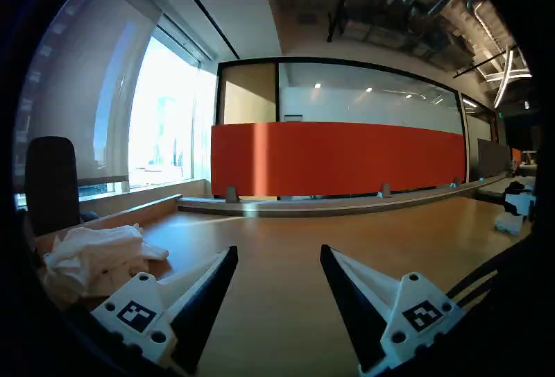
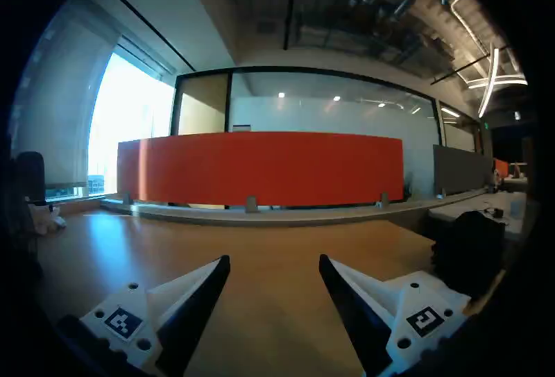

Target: Fold towel

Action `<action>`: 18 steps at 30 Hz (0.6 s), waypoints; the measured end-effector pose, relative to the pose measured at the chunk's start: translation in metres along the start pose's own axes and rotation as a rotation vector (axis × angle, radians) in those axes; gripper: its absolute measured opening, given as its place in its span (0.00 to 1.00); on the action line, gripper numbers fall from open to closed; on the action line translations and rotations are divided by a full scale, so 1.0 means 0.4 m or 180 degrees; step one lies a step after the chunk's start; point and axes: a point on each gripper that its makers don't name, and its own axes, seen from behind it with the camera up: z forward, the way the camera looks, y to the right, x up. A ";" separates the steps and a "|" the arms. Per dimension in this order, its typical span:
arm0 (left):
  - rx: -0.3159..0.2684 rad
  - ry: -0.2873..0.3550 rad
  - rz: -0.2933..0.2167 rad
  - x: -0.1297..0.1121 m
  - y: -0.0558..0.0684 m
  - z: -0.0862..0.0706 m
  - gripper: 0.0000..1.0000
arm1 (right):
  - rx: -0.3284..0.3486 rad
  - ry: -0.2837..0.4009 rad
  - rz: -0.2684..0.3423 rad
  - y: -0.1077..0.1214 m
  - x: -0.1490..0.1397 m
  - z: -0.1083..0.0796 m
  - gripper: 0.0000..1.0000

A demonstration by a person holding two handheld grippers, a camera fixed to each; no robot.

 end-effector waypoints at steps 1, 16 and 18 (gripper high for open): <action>0.0000 0.0000 0.0000 0.000 0.000 0.000 0.88 | 0.0000 0.0000 0.0000 0.000 0.000 0.000 0.99; 0.0000 0.0001 -0.0001 -0.001 0.001 -0.001 0.88 | 0.0000 0.0000 -0.0001 -0.002 0.002 -0.002 0.99; 0.0000 0.0000 -0.0001 -0.001 0.000 -0.001 0.87 | 0.0000 0.0000 -0.0001 -0.002 0.002 -0.002 0.99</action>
